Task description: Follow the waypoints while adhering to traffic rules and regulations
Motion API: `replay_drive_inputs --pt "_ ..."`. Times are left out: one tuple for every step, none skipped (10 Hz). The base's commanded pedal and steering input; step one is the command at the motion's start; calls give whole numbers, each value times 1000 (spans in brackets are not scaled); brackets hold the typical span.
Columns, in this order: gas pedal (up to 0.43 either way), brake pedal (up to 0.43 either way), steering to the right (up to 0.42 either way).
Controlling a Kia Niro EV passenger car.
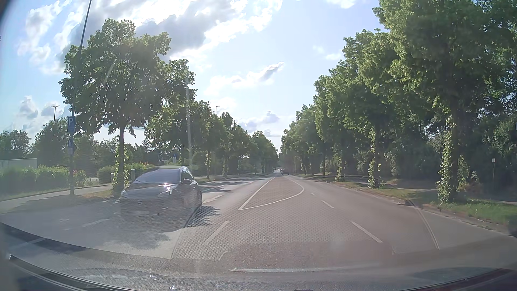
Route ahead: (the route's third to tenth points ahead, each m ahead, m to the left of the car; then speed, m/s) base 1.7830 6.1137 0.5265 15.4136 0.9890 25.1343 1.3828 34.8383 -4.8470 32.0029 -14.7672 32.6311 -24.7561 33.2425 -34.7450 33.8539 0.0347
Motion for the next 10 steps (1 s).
replay_drive_inputs --pt "0 183 -259" --pt "0 177 -273" --pt "0 171 -290" --pt "0 171 -315" --pt "0 171 -338" --pt "0 128 -360" --pt "0 12 -403" --pt "0 12 -457" --pt "0 12 -505" --pt "0 12 -544"
